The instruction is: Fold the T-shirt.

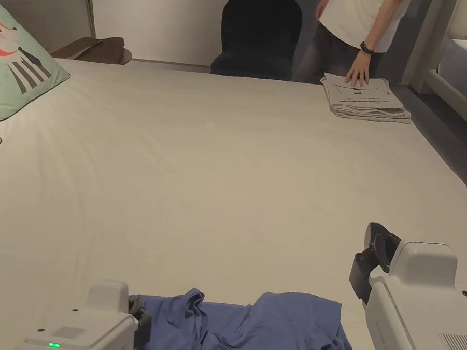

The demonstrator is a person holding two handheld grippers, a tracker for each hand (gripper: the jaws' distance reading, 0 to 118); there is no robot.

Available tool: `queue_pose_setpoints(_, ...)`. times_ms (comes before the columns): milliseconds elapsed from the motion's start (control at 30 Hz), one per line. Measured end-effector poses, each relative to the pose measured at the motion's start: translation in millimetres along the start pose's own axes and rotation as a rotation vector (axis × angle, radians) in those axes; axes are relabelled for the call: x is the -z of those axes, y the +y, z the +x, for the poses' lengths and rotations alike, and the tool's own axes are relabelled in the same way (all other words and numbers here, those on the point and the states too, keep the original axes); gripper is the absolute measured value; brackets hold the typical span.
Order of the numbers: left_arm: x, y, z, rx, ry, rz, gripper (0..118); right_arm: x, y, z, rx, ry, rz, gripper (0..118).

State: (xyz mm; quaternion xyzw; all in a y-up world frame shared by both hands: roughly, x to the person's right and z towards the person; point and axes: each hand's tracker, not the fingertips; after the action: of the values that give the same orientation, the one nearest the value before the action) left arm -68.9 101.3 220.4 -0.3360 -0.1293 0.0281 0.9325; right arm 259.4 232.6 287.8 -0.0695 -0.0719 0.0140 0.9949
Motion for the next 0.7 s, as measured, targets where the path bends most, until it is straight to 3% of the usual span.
queue_pose_setpoints(367,37,-20,79,0.086,-0.160,-0.130,0,-3,-5,17,0.001,-0.031,-0.016,0)
queue_pose_setpoints(467,43,-21,86,0.126,-0.129,-0.118,0,-2,-5,19,0.000,-0.037,-0.023,0)
queue_pose_setpoints(700,10,15,40,-0.062,-0.304,-0.096,0,0,-3,15,-0.006,-0.028,-0.020,0)
